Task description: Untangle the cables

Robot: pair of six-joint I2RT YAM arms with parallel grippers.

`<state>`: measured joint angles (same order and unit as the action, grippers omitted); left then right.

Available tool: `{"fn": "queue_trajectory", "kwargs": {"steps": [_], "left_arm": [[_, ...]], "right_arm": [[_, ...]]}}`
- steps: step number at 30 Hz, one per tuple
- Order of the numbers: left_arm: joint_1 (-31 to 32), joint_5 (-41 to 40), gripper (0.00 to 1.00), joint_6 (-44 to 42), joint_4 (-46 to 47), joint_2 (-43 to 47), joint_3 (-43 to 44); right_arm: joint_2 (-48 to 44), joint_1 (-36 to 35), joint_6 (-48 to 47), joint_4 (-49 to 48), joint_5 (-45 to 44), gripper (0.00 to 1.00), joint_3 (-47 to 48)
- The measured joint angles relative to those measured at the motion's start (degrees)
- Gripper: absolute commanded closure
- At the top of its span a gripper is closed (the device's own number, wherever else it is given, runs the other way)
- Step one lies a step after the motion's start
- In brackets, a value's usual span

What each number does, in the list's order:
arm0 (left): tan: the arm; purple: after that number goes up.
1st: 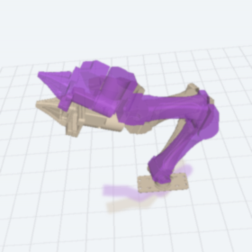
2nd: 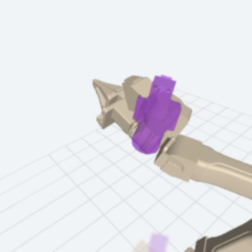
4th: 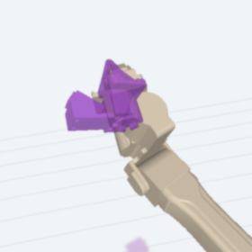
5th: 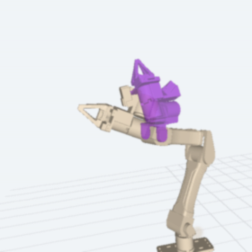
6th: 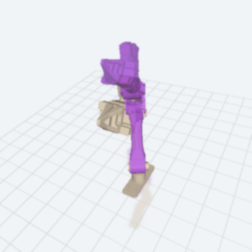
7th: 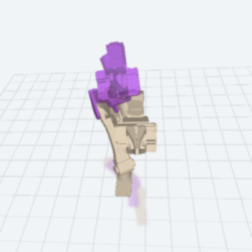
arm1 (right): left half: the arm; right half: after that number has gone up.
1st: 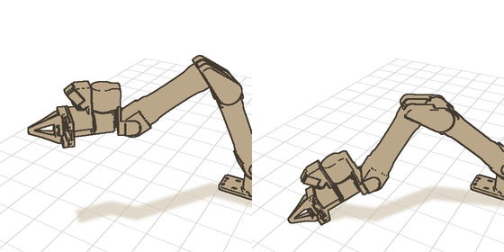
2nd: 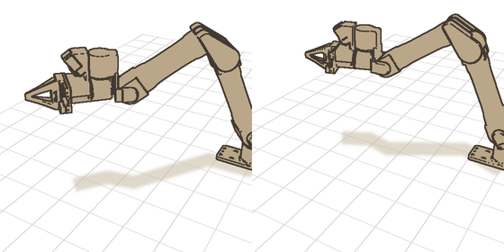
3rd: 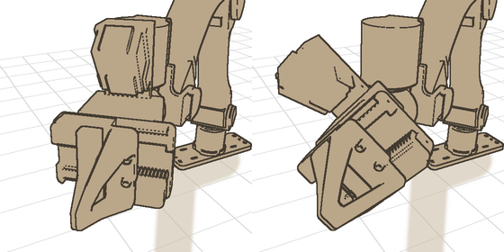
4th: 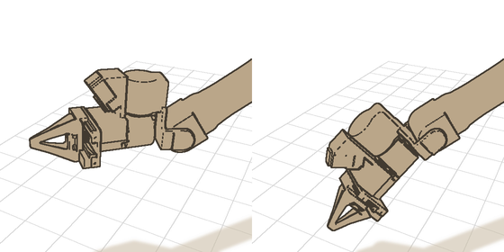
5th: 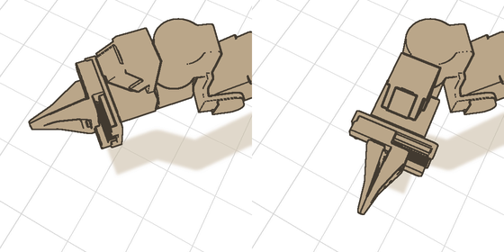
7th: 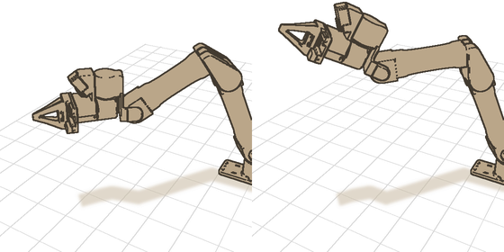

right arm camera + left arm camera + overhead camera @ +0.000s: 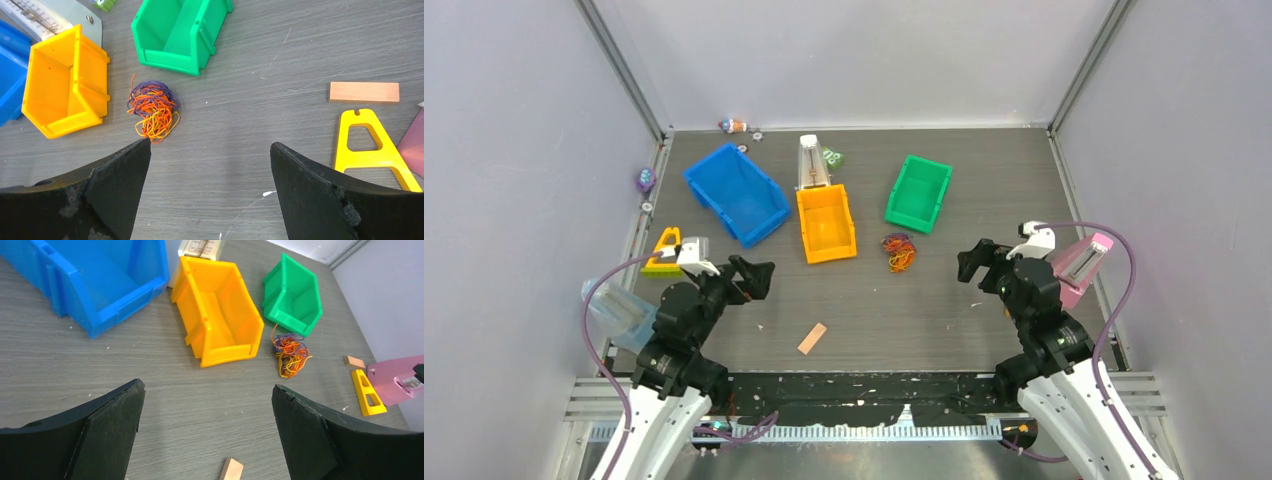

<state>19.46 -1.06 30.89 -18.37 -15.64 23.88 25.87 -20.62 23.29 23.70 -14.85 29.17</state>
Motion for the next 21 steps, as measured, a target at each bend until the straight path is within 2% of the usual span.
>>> {"fn": "queue_trajectory", "kwargs": {"steps": [6,11,17,21], "left_arm": [[-0.02,-0.94,0.01,3.45,-2.73,0.59,-1.81],[-0.02,4.98,0.01,4.70,0.04,2.58,-9.33],[1.36,11.61,0.01,4.66,5.33,-4.83,-10.54],[6.86,13.07,0.01,4.17,9.84,-10.16,-10.51]], "right_arm": [[0.55,0.00,0.24,1.46,1.25,0.05,0.35],[6.32,0.00,-0.33,0.83,4.07,0.05,0.90],[17.75,-0.02,-1.11,-2.73,10.60,0.01,1.77],[23.19,-1.18,-1.55,-6.91,14.43,0.02,1.77]]}}
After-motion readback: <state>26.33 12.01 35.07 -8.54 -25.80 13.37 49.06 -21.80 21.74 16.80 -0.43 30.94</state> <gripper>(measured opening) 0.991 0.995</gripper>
